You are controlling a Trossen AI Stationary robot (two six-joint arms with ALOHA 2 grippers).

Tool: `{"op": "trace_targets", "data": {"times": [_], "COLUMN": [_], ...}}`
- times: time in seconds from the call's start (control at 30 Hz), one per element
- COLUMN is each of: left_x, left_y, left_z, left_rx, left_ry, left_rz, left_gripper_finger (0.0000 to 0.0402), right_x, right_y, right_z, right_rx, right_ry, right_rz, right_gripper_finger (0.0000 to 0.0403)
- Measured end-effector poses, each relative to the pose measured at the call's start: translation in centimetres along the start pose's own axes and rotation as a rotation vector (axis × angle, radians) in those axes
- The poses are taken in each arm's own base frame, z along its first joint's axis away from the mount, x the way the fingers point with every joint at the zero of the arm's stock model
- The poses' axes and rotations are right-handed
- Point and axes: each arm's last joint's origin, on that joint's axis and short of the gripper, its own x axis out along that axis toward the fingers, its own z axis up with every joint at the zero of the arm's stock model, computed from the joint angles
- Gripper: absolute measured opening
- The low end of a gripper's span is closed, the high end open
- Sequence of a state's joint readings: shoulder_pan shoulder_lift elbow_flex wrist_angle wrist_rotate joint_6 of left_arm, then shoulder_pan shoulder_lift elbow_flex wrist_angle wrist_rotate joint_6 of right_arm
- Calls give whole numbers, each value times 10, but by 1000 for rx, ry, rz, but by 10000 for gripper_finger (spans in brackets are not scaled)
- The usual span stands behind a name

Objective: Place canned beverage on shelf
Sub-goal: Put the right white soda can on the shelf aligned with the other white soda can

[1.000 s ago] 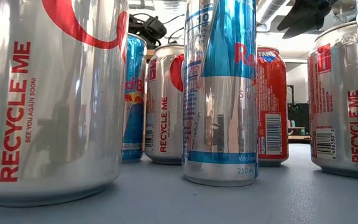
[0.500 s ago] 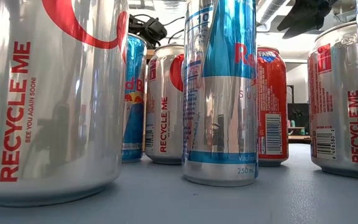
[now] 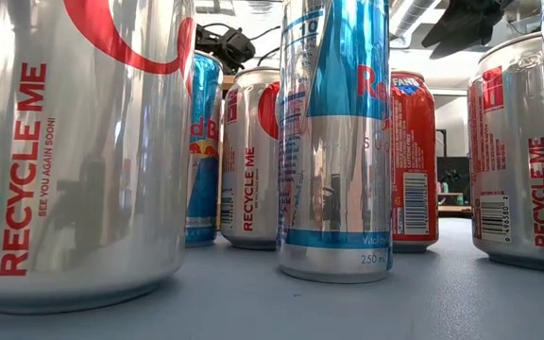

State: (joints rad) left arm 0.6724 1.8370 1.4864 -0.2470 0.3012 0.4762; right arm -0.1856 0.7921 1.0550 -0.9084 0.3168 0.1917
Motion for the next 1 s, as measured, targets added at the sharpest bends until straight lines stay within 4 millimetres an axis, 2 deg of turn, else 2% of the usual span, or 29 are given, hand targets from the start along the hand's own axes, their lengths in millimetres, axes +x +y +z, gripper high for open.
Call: {"op": "trace_targets", "data": {"times": [1.0], "left_x": [-2], "left_y": [4], "left_z": [-2], "left_rx": [-10], "left_ry": [-34], "left_rz": [-56], "left_gripper_finger": [249], "right_x": [0], "right_y": [0], "right_z": [0], "right_rx": [0], "right_ry": [3], "right_rz": [0], "right_gripper_finger": [271]}}
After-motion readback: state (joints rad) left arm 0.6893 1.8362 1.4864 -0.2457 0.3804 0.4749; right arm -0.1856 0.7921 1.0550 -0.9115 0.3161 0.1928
